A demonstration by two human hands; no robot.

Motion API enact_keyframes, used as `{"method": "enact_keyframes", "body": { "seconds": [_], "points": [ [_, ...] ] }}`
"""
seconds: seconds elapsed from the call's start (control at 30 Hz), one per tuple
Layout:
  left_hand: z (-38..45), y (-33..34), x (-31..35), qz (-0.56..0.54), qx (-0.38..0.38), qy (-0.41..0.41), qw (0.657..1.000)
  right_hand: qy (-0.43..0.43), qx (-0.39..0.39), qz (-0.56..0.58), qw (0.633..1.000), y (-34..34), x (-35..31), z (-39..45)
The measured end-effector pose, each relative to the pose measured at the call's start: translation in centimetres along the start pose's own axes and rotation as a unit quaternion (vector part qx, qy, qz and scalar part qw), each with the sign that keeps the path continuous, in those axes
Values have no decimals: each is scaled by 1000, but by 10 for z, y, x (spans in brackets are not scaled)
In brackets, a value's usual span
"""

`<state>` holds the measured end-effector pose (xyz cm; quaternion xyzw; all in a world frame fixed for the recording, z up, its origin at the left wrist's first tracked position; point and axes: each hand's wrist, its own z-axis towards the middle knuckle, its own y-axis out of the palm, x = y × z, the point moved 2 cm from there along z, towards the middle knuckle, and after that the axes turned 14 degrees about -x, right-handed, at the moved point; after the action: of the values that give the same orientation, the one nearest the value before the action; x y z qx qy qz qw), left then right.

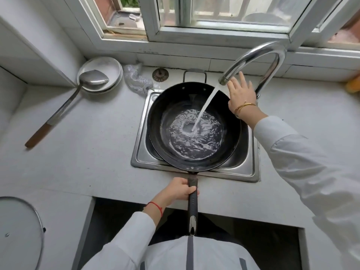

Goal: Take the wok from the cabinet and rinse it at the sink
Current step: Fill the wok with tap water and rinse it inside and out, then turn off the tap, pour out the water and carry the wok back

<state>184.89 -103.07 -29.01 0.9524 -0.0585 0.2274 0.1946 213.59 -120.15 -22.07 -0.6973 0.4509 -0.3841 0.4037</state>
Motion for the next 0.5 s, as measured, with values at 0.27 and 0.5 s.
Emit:
{"method": "enact_keyframes", "body": {
  "seconds": [0.27,0.5],
  "points": [
    [-2,2,0,-12,5,3,1000,34,34,5,999,2,10,-10],
    [1,2,-4,-10,6,2,1000,-56,122,207,969,7,-4,-63]
  ]
}}
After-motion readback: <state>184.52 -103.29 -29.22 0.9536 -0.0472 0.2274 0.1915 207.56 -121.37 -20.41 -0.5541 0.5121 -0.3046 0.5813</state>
